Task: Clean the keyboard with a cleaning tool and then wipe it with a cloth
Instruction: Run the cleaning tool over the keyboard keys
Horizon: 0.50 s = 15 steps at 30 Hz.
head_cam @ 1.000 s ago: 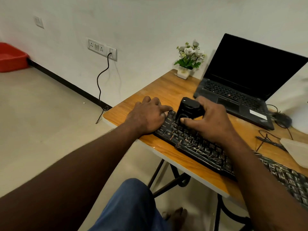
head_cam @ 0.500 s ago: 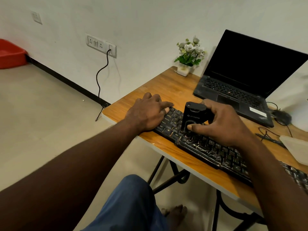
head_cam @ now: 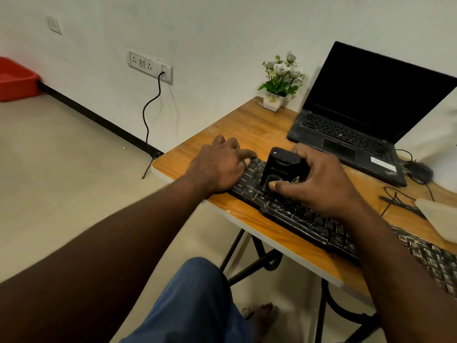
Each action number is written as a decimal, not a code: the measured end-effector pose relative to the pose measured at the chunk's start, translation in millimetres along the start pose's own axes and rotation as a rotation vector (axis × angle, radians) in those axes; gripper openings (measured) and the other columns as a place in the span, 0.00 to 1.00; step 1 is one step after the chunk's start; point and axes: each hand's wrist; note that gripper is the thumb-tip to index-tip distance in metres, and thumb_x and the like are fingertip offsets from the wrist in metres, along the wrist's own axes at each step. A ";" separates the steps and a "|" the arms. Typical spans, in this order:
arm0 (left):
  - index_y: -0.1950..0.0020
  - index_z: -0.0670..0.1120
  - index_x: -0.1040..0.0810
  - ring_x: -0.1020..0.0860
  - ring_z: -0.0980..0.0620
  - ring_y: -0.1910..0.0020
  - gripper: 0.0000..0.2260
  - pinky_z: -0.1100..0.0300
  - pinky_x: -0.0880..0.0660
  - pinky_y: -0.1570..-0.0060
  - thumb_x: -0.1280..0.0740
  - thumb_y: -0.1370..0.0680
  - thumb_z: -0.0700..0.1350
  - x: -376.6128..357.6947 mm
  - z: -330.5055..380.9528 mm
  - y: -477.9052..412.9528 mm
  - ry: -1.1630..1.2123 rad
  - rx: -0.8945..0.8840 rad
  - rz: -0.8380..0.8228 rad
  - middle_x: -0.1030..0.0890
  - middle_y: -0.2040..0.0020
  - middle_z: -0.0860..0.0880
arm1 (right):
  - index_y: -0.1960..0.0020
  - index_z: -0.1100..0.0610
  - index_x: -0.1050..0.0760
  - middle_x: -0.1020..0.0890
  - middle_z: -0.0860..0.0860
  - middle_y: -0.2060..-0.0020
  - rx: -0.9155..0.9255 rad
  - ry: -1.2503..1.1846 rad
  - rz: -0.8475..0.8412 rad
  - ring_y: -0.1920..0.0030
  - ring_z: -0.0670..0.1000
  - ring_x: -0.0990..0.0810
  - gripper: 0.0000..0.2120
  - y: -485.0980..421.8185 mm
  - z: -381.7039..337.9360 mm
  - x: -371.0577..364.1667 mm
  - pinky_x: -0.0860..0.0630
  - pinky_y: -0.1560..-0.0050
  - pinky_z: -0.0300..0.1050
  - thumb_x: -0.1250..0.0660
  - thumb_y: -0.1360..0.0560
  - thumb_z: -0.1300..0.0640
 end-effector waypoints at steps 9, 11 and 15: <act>0.24 0.61 0.31 0.33 0.47 0.36 0.19 0.43 0.30 0.39 0.48 0.14 0.55 1.5 2.7 0.8 -0.006 0.006 -0.001 0.26 0.35 0.49 | 0.51 0.49 0.23 0.18 0.44 0.58 0.035 -0.001 -0.016 0.59 0.43 0.19 0.14 -4.7 -3.2 -7.7 0.23 0.61 0.37 0.20 0.32 0.53; 0.25 0.60 0.30 0.33 0.47 0.36 0.19 0.43 0.30 0.40 0.48 0.14 0.55 2.2 2.0 0.7 -0.006 0.004 -0.005 0.27 0.35 0.49 | 0.49 0.48 0.21 0.17 0.45 0.57 0.052 -0.019 -0.074 0.58 0.45 0.18 0.14 -5.3 -4.7 -3.7 0.20 0.58 0.44 0.21 0.32 0.52; 0.28 0.56 0.26 0.32 0.46 0.37 0.18 0.44 0.30 0.41 0.47 0.15 0.55 2.7 3.4 1.6 -0.001 0.007 -0.004 0.26 0.35 0.48 | 0.43 0.48 0.19 0.16 0.45 0.55 0.020 0.014 -0.010 0.57 0.46 0.17 0.18 -8.3 -3.6 -3.9 0.19 0.57 0.50 0.21 0.31 0.49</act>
Point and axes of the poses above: each hand's wrist, its own y-axis away from the middle knuckle, its own x-axis out of the back of the hand, z = x × y
